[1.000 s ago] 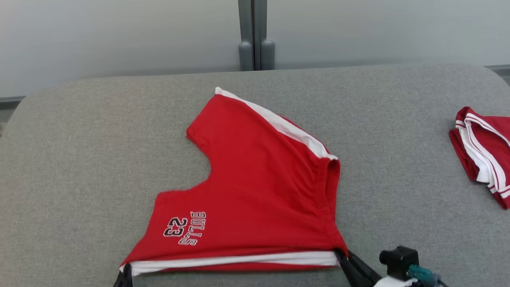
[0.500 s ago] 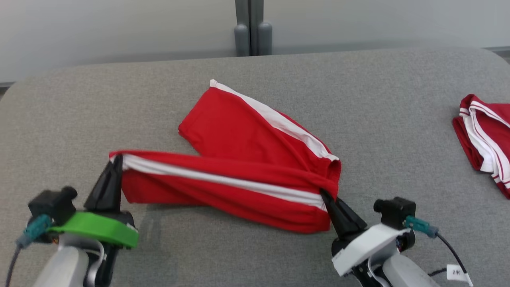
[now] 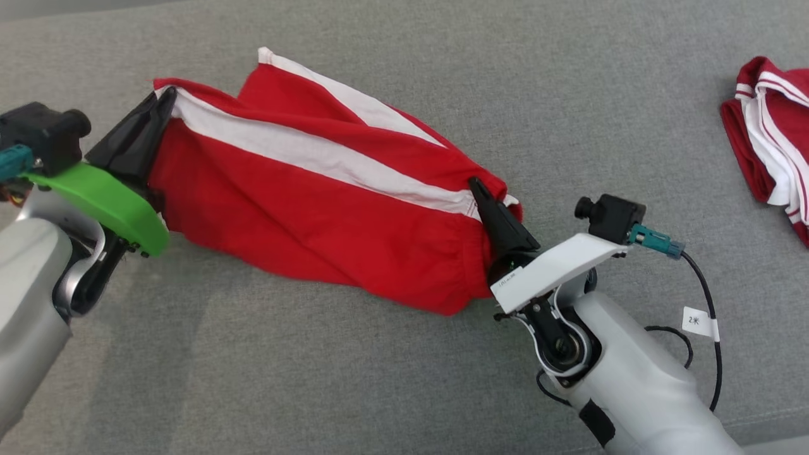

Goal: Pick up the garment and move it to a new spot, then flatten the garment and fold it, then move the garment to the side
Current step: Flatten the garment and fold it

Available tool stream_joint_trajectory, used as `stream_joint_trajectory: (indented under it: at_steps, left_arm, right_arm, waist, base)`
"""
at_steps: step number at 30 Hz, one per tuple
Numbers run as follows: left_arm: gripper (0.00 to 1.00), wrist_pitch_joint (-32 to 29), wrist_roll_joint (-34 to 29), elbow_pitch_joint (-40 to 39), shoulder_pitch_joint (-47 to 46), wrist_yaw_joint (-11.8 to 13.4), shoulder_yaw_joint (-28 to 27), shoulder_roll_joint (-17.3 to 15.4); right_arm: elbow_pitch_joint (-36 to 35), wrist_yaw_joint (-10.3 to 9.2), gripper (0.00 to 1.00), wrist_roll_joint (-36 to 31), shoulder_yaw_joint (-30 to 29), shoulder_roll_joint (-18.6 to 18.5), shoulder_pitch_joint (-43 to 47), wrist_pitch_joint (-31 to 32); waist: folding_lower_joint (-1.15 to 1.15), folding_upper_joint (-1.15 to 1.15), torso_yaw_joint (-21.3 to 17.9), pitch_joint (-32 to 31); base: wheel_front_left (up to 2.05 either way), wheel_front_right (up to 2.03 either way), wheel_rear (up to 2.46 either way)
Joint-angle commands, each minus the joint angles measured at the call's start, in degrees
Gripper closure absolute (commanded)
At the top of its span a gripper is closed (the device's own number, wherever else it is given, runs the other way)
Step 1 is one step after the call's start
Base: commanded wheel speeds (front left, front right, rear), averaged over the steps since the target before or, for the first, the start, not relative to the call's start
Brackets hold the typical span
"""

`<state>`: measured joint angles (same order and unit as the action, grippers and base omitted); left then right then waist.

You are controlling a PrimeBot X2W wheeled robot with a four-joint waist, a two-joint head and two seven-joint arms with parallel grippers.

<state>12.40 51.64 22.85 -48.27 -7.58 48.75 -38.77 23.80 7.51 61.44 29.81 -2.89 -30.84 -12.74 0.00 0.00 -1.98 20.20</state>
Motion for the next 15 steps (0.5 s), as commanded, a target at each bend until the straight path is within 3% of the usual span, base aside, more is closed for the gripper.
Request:
stream_joint_trajectory:
  at_steps: [1, 7, 15]
  left_arm:
    - [1.00, -0.2, 1.2, 0.3, -2.6, 0.2, 2.3, -1.3]
    - [1.00, 0.5, 6.2, 0.8, -10.9, 0.2, 12.3, -4.4]
    - [1.00, 2.1, 11.6, 2.6, -17.9, 0.2, 19.2, -6.9]
  right_arm:
    - [-0.4, -0.06, 1.00, 2.4, 0.7, -0.1, -1.3, -0.6]
    - [-1.6, -0.07, 1.00, 11.0, 2.3, -0.2, -3.0, -1.8]
    - [-4.5, -0.10, 1.00, 13.6, 1.9, -0.6, -1.5, -2.4]
  waist:
    - [0.00, 0.00, -4.6, 5.2]
    - [0.00, 0.00, -6.9, 7.5]
    - [0.00, 0.00, -9.3, 8.7]
  base:
    - [0.00, 0.00, 0.00]
    - [0.00, 0.00, 0.00]
    - [0.00, 0.00, 0.00]
